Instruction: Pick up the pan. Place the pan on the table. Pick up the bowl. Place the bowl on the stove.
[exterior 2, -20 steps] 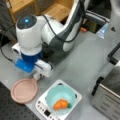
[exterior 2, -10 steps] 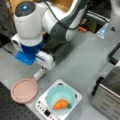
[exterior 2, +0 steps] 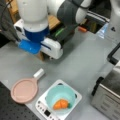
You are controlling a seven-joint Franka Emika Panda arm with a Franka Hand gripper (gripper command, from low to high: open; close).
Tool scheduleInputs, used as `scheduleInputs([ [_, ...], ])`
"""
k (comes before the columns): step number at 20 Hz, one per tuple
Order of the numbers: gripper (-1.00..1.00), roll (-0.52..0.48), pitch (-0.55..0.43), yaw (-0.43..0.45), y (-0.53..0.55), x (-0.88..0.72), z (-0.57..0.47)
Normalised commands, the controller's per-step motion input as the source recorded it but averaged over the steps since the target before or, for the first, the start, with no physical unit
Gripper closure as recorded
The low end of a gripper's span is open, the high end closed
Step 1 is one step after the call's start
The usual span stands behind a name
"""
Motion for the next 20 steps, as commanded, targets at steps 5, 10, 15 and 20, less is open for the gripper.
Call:
scheduleInputs([
  [5,-1.00,0.049,0.108,-0.172,0.28,-0.19,0.24],
  [10,-1.00,0.085,0.057,-0.163,0.27,-0.31,0.22],
  [15,-1.00,0.085,-0.033,-0.181,0.30,-0.32,0.06],
  [20,-1.00,0.081,-0.081,-0.130,0.34,-0.35,-0.07],
])
